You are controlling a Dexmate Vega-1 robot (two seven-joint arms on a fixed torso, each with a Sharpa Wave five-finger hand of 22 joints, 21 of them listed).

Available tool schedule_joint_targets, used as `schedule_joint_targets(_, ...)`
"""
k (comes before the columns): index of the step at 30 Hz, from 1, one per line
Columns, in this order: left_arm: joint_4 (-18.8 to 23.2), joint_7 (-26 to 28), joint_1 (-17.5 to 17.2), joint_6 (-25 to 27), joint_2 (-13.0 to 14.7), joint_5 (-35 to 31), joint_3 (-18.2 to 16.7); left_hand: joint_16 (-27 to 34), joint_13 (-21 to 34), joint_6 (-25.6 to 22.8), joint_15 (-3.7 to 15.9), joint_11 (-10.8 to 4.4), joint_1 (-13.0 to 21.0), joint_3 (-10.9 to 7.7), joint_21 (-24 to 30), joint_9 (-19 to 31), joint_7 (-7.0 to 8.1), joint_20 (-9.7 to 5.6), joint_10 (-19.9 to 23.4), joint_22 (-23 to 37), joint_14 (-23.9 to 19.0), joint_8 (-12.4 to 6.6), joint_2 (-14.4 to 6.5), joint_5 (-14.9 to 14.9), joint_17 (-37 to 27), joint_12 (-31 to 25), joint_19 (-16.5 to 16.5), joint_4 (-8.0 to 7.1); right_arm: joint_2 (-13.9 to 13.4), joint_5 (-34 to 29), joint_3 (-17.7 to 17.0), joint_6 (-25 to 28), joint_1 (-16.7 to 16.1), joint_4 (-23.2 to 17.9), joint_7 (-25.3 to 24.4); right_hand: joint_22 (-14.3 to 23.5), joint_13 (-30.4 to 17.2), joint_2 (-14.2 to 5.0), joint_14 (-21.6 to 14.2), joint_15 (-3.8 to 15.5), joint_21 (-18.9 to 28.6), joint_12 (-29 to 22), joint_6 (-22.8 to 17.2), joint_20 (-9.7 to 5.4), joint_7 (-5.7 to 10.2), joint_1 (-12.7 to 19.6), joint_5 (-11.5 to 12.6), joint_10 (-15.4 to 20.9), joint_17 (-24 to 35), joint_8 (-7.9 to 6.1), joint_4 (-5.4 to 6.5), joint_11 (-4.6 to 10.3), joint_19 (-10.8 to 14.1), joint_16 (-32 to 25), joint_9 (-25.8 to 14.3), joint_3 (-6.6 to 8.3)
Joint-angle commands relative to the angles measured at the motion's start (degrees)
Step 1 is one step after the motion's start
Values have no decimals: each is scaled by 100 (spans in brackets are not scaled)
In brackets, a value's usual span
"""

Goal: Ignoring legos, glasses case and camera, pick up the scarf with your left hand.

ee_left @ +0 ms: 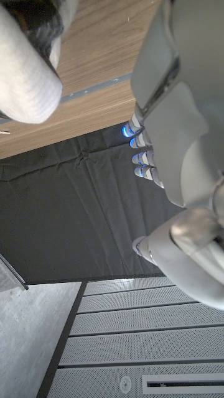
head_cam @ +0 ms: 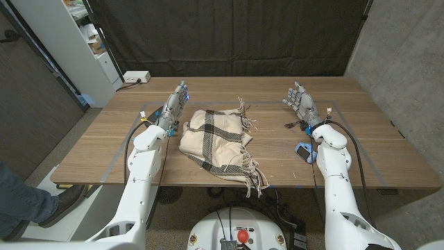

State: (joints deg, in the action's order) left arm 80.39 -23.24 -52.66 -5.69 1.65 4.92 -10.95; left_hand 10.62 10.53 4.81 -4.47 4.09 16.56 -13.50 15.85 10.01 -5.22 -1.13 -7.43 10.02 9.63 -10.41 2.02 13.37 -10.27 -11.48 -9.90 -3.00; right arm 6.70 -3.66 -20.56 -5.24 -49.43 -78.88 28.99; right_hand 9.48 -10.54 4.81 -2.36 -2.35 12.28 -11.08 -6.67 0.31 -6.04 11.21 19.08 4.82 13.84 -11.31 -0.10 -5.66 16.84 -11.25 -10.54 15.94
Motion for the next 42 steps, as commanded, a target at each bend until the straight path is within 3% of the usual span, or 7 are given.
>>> schedule_joint_targets(1,357,-258,-156,26,-318,-403,-351,10,33,1,-44,7,44,2,-31,17,-44,30,-33,11,164,-25,-24,-11,-13,-33,-250,42,271,-307,-324,-6,60,-3,279,27,-20,-16,4,-60,-4,-21,-50,12,30,28,33,26,-8,-17,-8,-18,39,-33,-27,17)
schedule_joint_targets(4,533,-295,-225,153,-338,-452,-395,10,33,1,-47,6,46,1,-42,17,-50,35,-35,12,166,-25,-31,-14,-13,-32,-258,45,298,-334,-343,-14,68,-14,302,27,-20,-16,3,-57,-7,-22,-52,12,30,27,34,30,-10,-18,-8,-25,40,-34,-27,16)
schedule_joint_targets(18,767,-511,-399,-194,-471,-445,-531,14,34,-13,-53,-4,56,-5,-83,17,-49,59,-23,14,160,-32,-61,-26,-13,-38,-286,56,375,-447,-362,20,12,-164,340,27,-20,-21,-1,-50,-23,-21,-61,12,40,21,37,39,-24,-17,-11,-28,44,-36,-27,8)
schedule_joint_targets(29,989,-622,-497,-321,-486,-451,-587,24,35,-298,-50,24,74,-8,-115,21,-17,71,6,17,130,-128,-94,-49,-12,-49,-250,79,412,-457,-340,-16,6,-233,347,28,-20,-26,-7,-52,-32,-21,-78,12,61,20,39,44,-32,-21,-13,-26,45,-39,-27,5)
schedule_joint_targets(35,1055,-658,-525,-338,-482,-471,-597,39,36,-344,-42,4,89,-12,-127,22,32,106,65,18,82,-130,-110,-59,-11,-72,-221,95,436,-473,-317,-103,-17,-250,298,32,-49,-56,-150,3,-51,-156,-461,-13,133,19,53,441,-73,-151,-29,-47,125,-87,-53,-11)
schedule_joint_targets(42,1063,-748,-500,-318,-430,-494,-580,48,38,-390,-51,-4,105,-17,-132,24,75,129,110,20,46,-135,-122,-69,-11,-88,-186,111,447,-461,-296,-176,-35,-256,272,35,-82,-74,-310,43,-46,-220,-782,-8,208,20,62,640,-93,-268,-42,-42,212,-135,-95,-21)
